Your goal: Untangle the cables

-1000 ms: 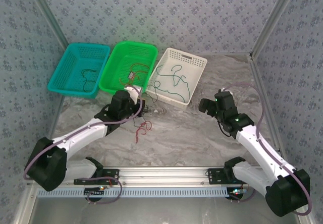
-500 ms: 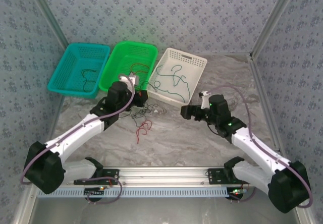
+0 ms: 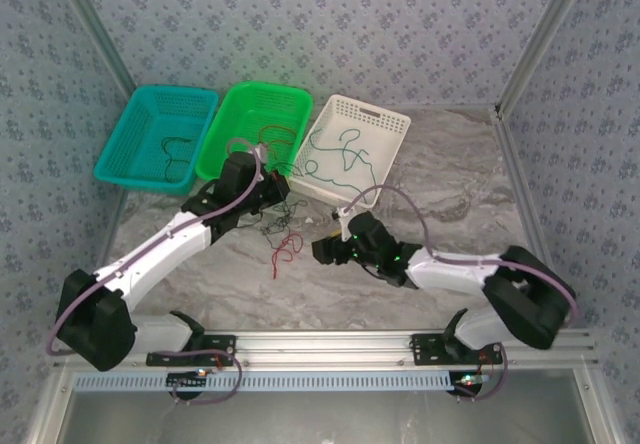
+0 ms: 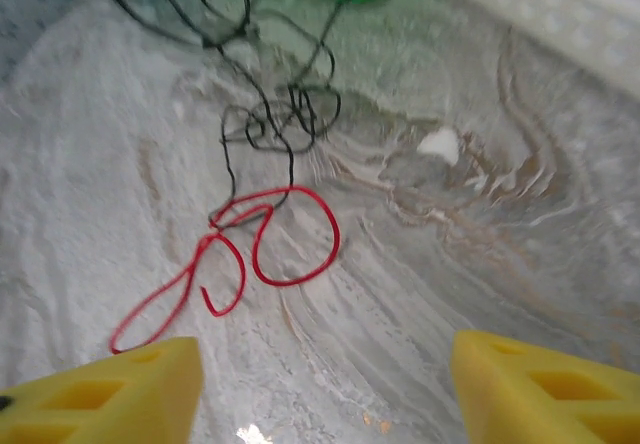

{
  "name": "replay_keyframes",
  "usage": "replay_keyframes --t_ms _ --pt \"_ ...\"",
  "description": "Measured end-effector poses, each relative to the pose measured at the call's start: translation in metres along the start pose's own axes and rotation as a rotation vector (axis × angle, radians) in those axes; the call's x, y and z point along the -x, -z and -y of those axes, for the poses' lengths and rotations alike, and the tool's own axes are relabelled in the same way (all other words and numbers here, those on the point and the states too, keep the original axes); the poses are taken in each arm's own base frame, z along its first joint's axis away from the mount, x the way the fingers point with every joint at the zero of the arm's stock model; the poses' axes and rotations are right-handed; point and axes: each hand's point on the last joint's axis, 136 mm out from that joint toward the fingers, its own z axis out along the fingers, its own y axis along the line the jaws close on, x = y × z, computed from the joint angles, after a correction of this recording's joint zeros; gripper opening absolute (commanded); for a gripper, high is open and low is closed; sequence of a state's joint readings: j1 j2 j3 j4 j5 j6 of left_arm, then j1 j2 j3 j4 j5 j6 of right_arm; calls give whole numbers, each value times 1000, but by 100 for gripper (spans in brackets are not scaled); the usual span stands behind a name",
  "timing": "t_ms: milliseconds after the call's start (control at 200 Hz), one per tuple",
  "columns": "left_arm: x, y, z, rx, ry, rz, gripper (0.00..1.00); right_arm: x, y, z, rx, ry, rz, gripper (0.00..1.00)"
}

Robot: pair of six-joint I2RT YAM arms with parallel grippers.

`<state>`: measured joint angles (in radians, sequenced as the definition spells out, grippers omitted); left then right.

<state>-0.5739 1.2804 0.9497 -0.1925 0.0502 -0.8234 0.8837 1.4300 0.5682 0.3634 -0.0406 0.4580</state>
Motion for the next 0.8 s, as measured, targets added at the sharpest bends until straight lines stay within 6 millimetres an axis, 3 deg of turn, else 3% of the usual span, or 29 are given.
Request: replay_keyframes --t_ms 110,375,600,799 --pt "1 -1 -10 37 25 4 0 -14 -23 -6 -10 42 -48 55" --pt "4 -3 -29 86 61 17 0 -16 -68 -31 6 110 -59 48" --pt "0 -5 -42 117 70 13 0 -15 -91 -23 -84 136 -47 31" --pt "-19 -14 -64 168 75 -31 0 -12 -101 -8 -180 152 -41 1"
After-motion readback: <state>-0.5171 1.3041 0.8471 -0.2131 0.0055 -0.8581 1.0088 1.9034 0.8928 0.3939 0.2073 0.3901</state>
